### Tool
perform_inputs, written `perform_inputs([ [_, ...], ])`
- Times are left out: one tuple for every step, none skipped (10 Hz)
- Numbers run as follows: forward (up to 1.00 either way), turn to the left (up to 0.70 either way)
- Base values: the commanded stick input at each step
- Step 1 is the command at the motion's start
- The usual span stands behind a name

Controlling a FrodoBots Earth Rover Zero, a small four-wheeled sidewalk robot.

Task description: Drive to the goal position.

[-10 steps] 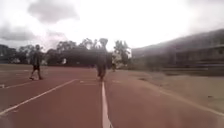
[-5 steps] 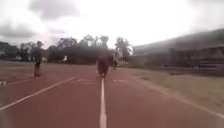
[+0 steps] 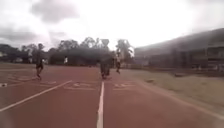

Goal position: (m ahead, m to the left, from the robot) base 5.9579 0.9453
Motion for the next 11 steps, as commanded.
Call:
perform_inputs([
  [0.85,0.00],
  [0.85,0.00],
  [0.85,0.00],
  [0.85,0.00],
  [0.85,0.00],
  [0.85,0.00],
  [0.85,0.00],
  [0.85,0.00],
  [0.85,0.00],
  [0.85,0.00],
  [0.85,0.00],
])
